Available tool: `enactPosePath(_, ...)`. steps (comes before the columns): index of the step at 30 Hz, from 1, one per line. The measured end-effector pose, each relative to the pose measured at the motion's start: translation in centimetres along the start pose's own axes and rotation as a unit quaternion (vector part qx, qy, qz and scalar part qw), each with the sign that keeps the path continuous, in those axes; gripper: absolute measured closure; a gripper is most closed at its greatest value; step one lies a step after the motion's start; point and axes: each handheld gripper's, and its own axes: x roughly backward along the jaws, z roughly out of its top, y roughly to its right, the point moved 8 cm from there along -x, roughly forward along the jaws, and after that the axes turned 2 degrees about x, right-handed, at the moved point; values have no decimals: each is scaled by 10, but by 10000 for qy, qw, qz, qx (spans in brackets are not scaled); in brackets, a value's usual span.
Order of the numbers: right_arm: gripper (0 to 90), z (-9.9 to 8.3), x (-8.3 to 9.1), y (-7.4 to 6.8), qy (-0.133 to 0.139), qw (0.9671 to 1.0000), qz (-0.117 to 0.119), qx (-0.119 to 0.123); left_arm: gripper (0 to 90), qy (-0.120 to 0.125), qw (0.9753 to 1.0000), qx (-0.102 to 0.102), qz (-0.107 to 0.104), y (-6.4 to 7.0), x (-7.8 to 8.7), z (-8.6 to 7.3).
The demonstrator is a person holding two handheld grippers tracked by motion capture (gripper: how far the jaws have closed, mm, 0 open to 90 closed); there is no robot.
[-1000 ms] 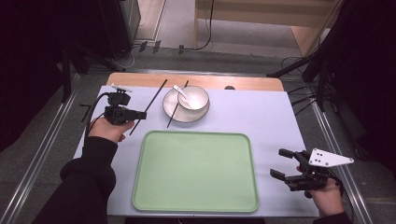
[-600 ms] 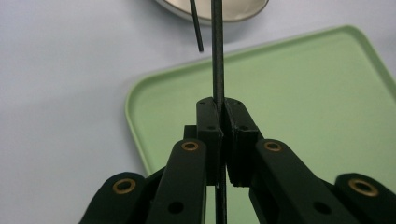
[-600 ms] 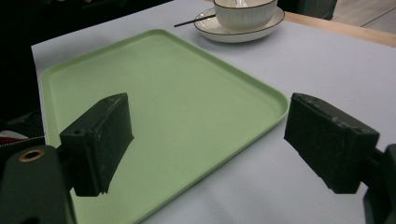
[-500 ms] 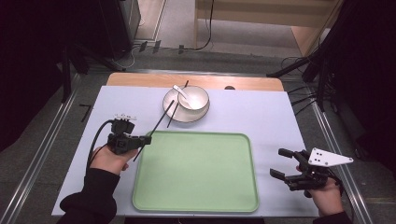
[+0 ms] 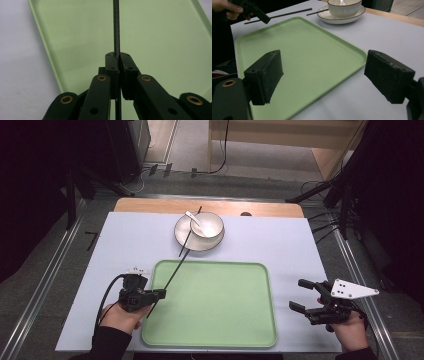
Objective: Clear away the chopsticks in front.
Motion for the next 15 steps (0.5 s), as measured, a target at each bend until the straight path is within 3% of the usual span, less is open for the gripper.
enactPosePath(4,155,0,0,0,-3,10000,11,5,857,-365,9992,110,88,-5,-13,-15)
enactPosePath(10,155,0,-1,0,-12,10000,19,8,856,-614,9979,141,130,-9,-22,-22)
enactPosePath(15,155,0,-1,0,-17,10000,9,7,854,-591,9980,49,211,-6,-24,-24)
